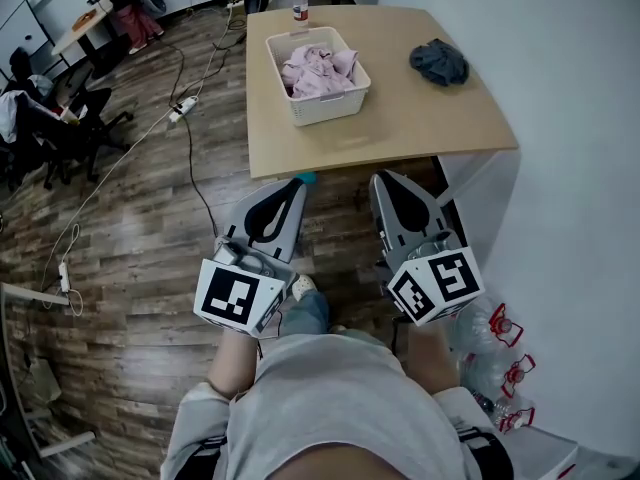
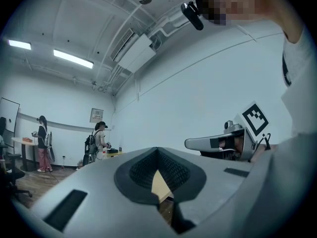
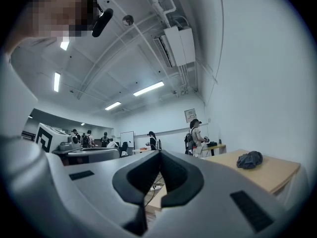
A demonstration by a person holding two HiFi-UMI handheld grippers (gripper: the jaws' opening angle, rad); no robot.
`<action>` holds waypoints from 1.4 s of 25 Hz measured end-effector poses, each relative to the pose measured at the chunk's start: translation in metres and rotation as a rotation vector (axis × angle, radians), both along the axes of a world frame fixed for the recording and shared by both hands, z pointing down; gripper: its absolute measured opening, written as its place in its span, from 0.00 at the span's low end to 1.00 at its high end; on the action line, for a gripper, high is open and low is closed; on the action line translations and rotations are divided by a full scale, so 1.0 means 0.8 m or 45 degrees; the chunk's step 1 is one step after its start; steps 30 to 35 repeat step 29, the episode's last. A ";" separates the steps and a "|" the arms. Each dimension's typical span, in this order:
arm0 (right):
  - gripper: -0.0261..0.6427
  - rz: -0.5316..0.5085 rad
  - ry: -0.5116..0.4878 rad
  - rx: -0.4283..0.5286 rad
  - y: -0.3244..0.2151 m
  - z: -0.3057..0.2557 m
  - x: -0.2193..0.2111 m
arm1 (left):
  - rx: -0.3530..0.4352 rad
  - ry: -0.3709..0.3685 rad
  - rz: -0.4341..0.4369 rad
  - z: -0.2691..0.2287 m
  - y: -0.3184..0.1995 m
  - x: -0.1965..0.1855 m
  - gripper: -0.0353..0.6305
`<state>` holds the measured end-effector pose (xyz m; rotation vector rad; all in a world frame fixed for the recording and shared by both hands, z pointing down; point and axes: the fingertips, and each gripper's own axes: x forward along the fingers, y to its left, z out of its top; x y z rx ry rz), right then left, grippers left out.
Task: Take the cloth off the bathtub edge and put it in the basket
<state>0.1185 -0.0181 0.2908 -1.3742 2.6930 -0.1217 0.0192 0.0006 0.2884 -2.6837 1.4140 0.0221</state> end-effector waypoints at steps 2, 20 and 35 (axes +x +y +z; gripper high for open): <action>0.05 0.000 0.005 -0.001 0.005 0.001 0.000 | -0.001 0.004 -0.010 0.000 0.005 -0.002 0.05; 0.06 0.034 0.028 -0.019 0.024 0.011 0.016 | -0.023 0.030 -0.006 0.009 0.022 0.010 0.05; 0.06 0.036 0.025 -0.024 0.028 0.012 0.027 | -0.022 0.017 0.018 0.009 0.025 0.027 0.05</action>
